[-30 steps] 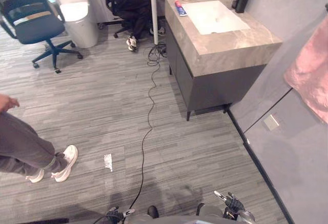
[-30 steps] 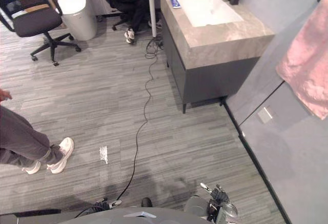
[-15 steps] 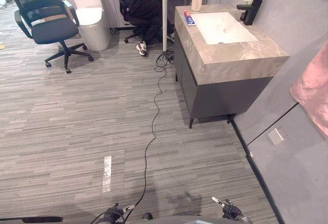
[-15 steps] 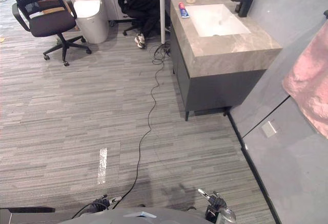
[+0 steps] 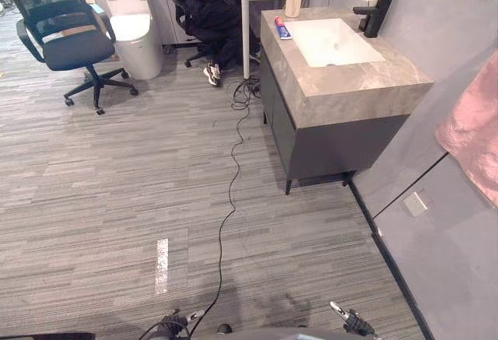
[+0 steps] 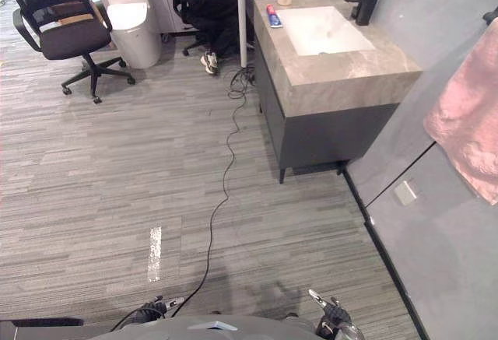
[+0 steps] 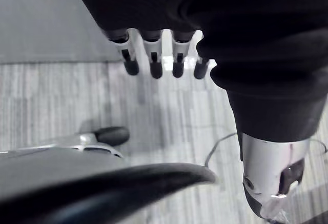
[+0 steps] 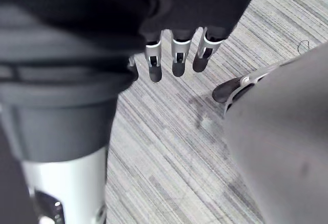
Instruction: Organize washtable
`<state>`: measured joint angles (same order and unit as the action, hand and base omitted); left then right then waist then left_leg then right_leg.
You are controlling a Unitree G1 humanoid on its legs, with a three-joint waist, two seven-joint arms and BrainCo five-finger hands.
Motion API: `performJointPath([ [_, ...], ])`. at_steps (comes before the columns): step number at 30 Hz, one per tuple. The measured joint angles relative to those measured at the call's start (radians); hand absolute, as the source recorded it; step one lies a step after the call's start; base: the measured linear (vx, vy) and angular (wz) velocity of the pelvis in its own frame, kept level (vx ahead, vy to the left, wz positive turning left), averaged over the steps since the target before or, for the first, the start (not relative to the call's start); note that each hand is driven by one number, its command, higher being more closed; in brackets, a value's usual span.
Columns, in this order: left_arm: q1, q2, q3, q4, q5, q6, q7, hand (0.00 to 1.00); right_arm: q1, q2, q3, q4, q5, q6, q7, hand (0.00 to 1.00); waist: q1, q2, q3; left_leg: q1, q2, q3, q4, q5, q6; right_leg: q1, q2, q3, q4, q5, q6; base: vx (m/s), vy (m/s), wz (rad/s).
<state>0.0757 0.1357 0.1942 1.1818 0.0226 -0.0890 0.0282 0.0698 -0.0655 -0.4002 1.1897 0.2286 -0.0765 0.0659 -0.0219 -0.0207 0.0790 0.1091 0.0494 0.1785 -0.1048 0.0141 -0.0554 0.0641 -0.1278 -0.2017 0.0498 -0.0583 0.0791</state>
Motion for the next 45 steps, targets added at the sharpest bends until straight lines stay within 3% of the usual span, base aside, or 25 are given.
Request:
performJointPath([
  [1,-0.001,-0.004,0.048,-0.032,-0.039,-0.001,0.001,0.00,0.038,0.001,-0.024,0.000,0.028,-0.001,0.000,0.00,0.003,-0.007,0.025,-0.179,0.057,-0.050,0.364,-0.155,-0.016,-0.025,0.017,-0.029,0.088,-0.088,-0.024,-0.02,-0.163,0.72],
  [6,0.012,-0.026,0.109,-0.052,-0.047,0.001,0.000,0.00,0.029,0.009,-0.079,-0.007,0.028,-0.004,0.000,0.00,0.014,0.003,0.051,-0.241,0.086,-0.038,0.502,-0.171,-0.018,-0.022,0.023,-0.051,0.147,-0.110,-0.034,0.00,-0.060,0.33],
  [7,0.006,-0.040,0.147,-0.076,-0.057,-0.003,0.000,0.00,0.020,0.008,-0.076,-0.010,0.028,-0.006,-0.001,0.00,0.011,-0.005,0.078,-0.320,0.111,-0.017,0.635,-0.203,-0.011,-0.005,0.021,-0.066,0.135,-0.140,-0.054,-0.15,0.028,0.57],
  [9,0.004,-0.052,0.163,-0.086,-0.057,-0.004,0.000,0.00,0.023,0.007,-0.077,-0.011,0.027,-0.005,-0.002,0.00,0.016,0.007,0.081,-0.404,0.121,0.028,0.610,-0.212,-0.008,0.006,0.017,-0.083,0.128,-0.149,-0.050,-0.11,0.051,0.45],
  [11,0.047,-0.074,0.165,-0.085,-0.060,-0.002,0.002,0.00,0.034,-0.004,-0.062,-0.019,0.025,-0.007,-0.004,0.00,0.049,0.029,0.070,-0.406,0.127,0.046,0.424,-0.111,-0.008,0.007,0.019,-0.064,0.107,-0.158,-0.036,0.11,0.173,-0.36],
  [13,0.063,-0.095,0.226,-0.083,-0.076,0.002,0.004,0.00,0.040,0.001,-0.027,-0.057,0.024,-0.009,-0.005,0.00,0.064,0.028,0.054,-0.420,0.128,0.085,0.436,-0.069,0.017,0.002,0.012,-0.023,0.074,-0.160,-0.032,0.26,0.213,-0.45],
  [16,0.086,-0.100,0.302,-0.082,-0.078,0.004,0.003,0.00,0.027,0.012,-0.056,-0.038,-0.008,-0.003,0.001,0.00,0.082,-0.008,0.009,-0.447,0.087,0.167,0.538,-0.187,0.069,-0.022,-0.067,0.035,0.092,-0.170,0.003,0.40,0.310,-0.43],
  [18,0.080,-0.086,0.273,-0.064,-0.077,0.005,0.003,0.00,0.024,0.015,-0.074,-0.010,-0.015,-0.003,0.003,0.00,0.077,-0.024,-0.006,-0.422,0.031,0.181,0.586,-0.271,0.094,-0.105,-0.142,0.085,0.437,-0.218,0.054,0.51,0.277,0.01],
  [19,0.077,-0.074,0.236,-0.059,-0.075,0.005,0.000,0.00,0.025,0.012,-0.083,-0.009,-0.014,-0.001,0.006,0.00,0.069,-0.030,-0.001,-0.378,-0.006,0.183,0.585,-0.297,0.108,-0.152,-0.180,0.109,0.609,-0.188,0.022,0.53,0.318,0.38],
  [20,0.079,-0.055,0.182,-0.054,-0.075,0.005,0.000,0.00,0.029,0.007,-0.082,-0.010,-0.014,-0.001,0.007,0.00,0.052,-0.033,0.003,-0.296,-0.053,0.183,0.550,-0.309,0.115,-0.202,-0.227,0.133,0.798,-0.088,-0.039,0.39,0.255,0.36],
  [21,0.078,-0.047,0.151,-0.055,-0.075,0.005,0.001,0.00,0.033,0.007,-0.082,-0.010,-0.014,-0.001,0.009,0.00,0.044,-0.028,0.005,-0.250,-0.070,0.177,0.525,-0.316,0.120,-0.220,-0.232,0.149,0.878,-0.043,-0.047,0.41,0.200,0.38],
  [23,0.072,-0.034,0.066,-0.069,-0.076,0.004,0.000,0.00,0.035,0.001,-0.082,-0.011,-0.013,-0.007,0.011,0.00,0.027,-0.014,0.007,-0.087,-0.103,0.140,0.408,-0.325,0.139,-0.304,-0.153,0.151,1.062,-0.085,-0.052,0.51,0.147,0.18],
  [25,0.025,-0.020,0.003,-0.072,-0.076,0.004,-0.002,0.00,0.032,0.002,-0.078,-0.014,-0.013,-0.009,0.013,0.00,0.001,0.010,0.020,0.020,-0.100,0.098,0.302,-0.307,0.131,-0.394,-0.053,0.077,0.993,-0.181,-0.044,0.47,0.073,0.44],
  [28,-0.032,-0.041,-0.002,-0.079,-0.076,-0.003,-0.006,0.00,0.051,0.009,-0.087,-0.012,-0.011,-0.004,0.013,0.00,-0.024,0.015,0.030,0.106,-0.096,0.056,0.208,-0.295,0.122,-0.470,-0.017,-0.042,0.701,-0.188,-0.067,-0.01,-0.044,0.73],
  [29,-0.054,-0.066,0.002,-0.086,-0.076,-0.003,-0.008,0.00,0.059,0.009,-0.092,-0.013,-0.011,-0.004,0.012,0.00,-0.035,0.026,0.034,0.160,-0.086,0.030,0.161,-0.300,0.105,-0.495,-0.005,-0.084,0.474,-0.119,-0.059,-0.03,-0.017,0.58],
  [31,-0.061,-0.089,0.007,-0.087,-0.075,-0.004,-0.017,0.00,0.065,0.013,-0.126,-0.012,-0.011,0.001,0.010,0.00,-0.033,0.029,0.037,0.211,-0.067,0.006,0.156,-0.329,0.054,-0.497,0.025,-0.072,0.282,0.002,-0.068,0.43,-0.075,0.62],
  [32,-0.045,-0.104,0.049,-0.094,-0.074,-0.004,-0.020,0.00,0.073,0.020,-0.125,-0.012,-0.011,0.003,0.009,0.00,-0.032,0.023,0.036,0.214,-0.044,0.003,0.265,-0.359,0.001,-0.481,0.039,-0.046,0.327,0.078,-0.139,0.71,-0.179,0.48],
  [33,-0.040,-0.115,0.077,-0.097,-0.073,-0.004,-0.020,0.00,0.073,0.023,-0.127,-0.014,-0.011,0.002,0.009,0.00,-0.034,0.018,0.039,0.197,-0.025,0.006,0.370,-0.366,-0.010,-0.462,0.044,-0.044,0.355,0.084,-0.154,0.61,-0.243,0.35],
  [34,-0.027,-0.144,0.145,-0.114,-0.073,-0.002,-0.023,0.00,0.078,0.014,-0.134,-0.039,-0.011,0.002,0.011,0.00,-0.036,0.047,0.054,0.101,0.057,0.011,0.692,-0.322,-0.030,-0.386,0.066,-0.072,0.370,0.022,-0.148,0.35,-0.214,0.18],
  [35,-0.021,-0.154,0.173,-0.127,-0.073,-0.002,-0.023,0.00,0.082,0.011,-0.128,-0.065,-0.011,0.001,0.012,0.00,-0.033,0.064,0.054,0.035,0.100,0.009,0.851,-0.240,-0.018,-0.354,0.091,-0.077,0.365,-0.006,-0.153,0.46,-0.222,-0.20],
  [36,0.007,-0.169,0.212,-0.147,-0.073,-0.003,-0.022,0.00,0.089,0.007,-0.109,-0.103,-0.010,-0.001,0.011,0.00,-0.003,0.081,0.055,-0.074,0.174,0.009,1.107,-0.032,-0.016,-0.297,0.137,-0.064,0.353,-0.049,-0.173,0.60,-0.184,-0.60],
  [37,0.017,-0.164,0.211,-0.138,-0.077,0.000,-0.023,0.00,0.061,0.002,-0.116,-0.109,-0.008,-0.002,0.011,0.00,0.008,0.089,0.061,-0.163,0.213,0.008,1.259,-0.041,0.002,-0.234,0.164,-0.039,0.338,-0.083,-0.187,0.70,-0.166,-0.70],
  [39,0.005,-0.144,0.214,-0.140,-0.084,-0.002,-0.025,0.00,0.019,0.005,-0.120,-0.091,-0.003,-0.005,0.009,0.00,0.020,0.062,0.073,-0.264,0.213,0.031,1.298,-0.105,0.009,-0.111,0.166,0.001,0.258,-0.099,-0.187,0.48,-0.151,-0.51],
  [42,0.003,-0.111,0.195,-0.145,-0.085,-0.023,-0.020,0.00,-0.044,0.005,-0.140,-0.046,0.011,-0.006,0.008,0.00,0.034,0.033,0.079,-0.360,0.211,0.133,0.990,-0.212,0.004,0.066,0.150,0.063,0.113,-0.093,-0.165,0.04,-0.120,-0.64],
  [45,0.007,-0.100,0.194,-0.130,-0.083,-0.023,-0.014,0.00,-0.058,0.009,-0.191,-0.044,0.019,-0.007,0.001,0.00,0.034,0.036,0.078,-0.378,0.163,0.128,0.387,-0.137,-0.022,0.171,0.119,0.107,0.049,-0.161,-0.103,0.06,-0.001,-0.49],
])
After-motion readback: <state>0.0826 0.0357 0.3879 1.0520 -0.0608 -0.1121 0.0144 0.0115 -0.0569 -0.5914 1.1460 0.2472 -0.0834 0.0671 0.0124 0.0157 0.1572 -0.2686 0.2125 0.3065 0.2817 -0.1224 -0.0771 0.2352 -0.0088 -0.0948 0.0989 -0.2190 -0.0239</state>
